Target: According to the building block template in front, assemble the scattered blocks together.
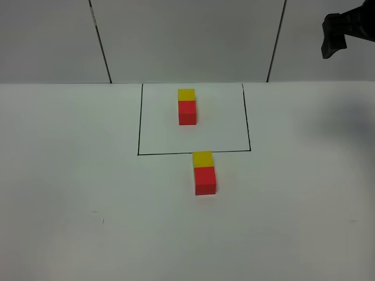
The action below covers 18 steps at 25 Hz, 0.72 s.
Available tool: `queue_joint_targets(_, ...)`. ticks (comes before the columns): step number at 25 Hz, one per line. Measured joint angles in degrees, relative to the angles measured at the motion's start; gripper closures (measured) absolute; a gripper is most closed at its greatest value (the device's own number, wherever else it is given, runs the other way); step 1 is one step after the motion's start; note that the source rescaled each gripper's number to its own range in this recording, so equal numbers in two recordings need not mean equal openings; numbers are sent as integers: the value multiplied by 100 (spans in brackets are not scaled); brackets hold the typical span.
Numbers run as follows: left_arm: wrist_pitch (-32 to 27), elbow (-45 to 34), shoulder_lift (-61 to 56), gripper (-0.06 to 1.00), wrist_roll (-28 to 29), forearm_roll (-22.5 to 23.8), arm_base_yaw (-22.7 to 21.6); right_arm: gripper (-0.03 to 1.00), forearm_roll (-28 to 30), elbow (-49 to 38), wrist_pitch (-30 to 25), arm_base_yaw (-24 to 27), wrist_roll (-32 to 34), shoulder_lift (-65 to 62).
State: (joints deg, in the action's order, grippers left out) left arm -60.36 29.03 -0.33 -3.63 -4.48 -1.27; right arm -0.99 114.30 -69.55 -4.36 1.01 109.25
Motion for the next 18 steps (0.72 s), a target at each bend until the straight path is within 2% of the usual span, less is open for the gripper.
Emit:
queue_joint_targets(4, 0, 0, 0, 27, 0, 0, 0, 5, 0, -678, 440, -29, -101, -511)
queue_joint_targets(10, 0, 0, 0, 27, 0, 0, 0, 5, -6, -2514, 1288, -43, -101, -1630)
queue_joint_targets(18, 0, 0, 0, 27, 0, 0, 0, 5, 99, -5195, 2898, -43, -101, -3670)
